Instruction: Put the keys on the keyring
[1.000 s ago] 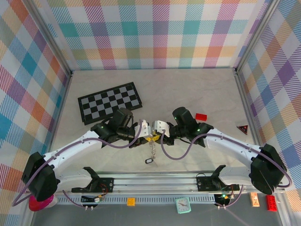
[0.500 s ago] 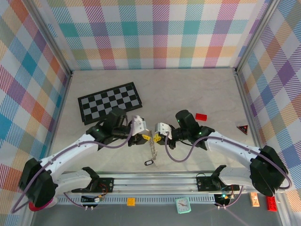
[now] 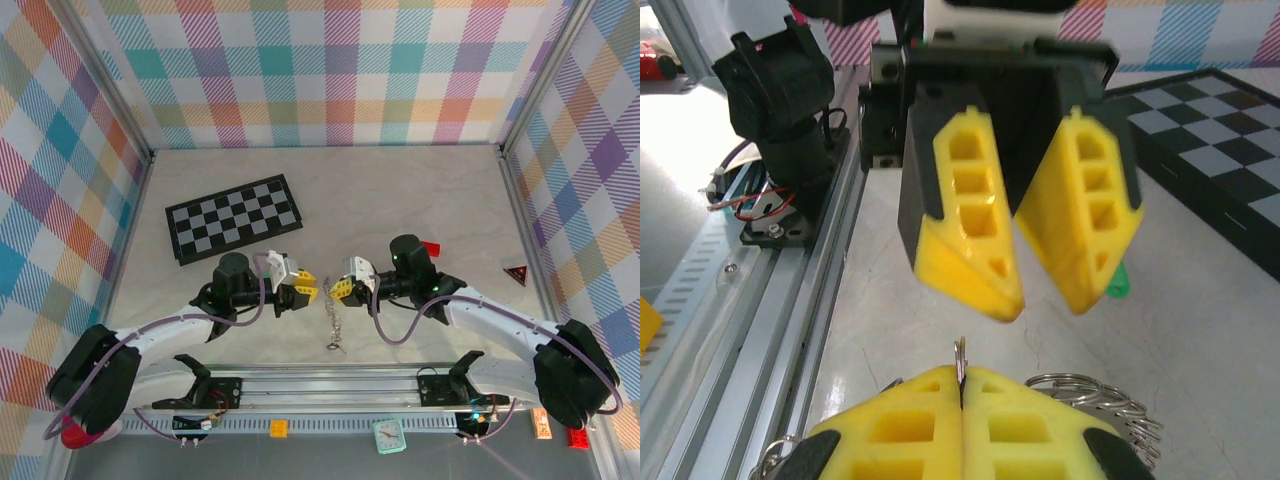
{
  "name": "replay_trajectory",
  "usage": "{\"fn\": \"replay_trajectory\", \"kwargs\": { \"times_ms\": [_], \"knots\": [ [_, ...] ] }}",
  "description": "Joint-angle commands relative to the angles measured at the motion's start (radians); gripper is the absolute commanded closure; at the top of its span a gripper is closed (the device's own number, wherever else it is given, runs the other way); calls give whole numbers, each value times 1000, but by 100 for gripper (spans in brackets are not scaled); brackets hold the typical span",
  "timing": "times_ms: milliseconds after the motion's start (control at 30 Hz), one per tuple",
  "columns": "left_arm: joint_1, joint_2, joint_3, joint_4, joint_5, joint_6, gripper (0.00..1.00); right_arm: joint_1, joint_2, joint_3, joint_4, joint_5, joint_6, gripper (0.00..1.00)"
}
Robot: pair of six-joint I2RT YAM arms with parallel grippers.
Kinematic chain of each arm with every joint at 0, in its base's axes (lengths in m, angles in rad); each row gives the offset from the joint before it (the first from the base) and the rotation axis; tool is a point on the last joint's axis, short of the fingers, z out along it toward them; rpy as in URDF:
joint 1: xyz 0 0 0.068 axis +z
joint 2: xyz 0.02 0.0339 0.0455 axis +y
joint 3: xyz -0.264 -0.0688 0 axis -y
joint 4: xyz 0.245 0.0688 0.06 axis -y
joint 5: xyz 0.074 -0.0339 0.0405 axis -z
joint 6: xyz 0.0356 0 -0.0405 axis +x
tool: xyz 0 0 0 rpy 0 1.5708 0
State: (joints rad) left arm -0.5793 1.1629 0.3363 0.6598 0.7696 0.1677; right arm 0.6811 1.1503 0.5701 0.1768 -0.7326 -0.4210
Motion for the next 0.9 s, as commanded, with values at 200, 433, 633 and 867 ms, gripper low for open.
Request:
{"fn": "replay_trajectory", "kwargs": {
  "times_ms": [200,433,633,867],
  "knots": [
    [-42,35,-22,251,69,-27,71,-6,-26,-1,117,-58,77,100],
    [-62,79,-27,320,99,-60,71,-6,-24,-2,153,-60,116,100],
    [-67,90,-21,341,103,-66,72,-7,-23,-1,156,-61,128,100],
    [-70,102,-14,384,94,-89,75,-5,-6,2,180,-78,154,100]
  ]
}}
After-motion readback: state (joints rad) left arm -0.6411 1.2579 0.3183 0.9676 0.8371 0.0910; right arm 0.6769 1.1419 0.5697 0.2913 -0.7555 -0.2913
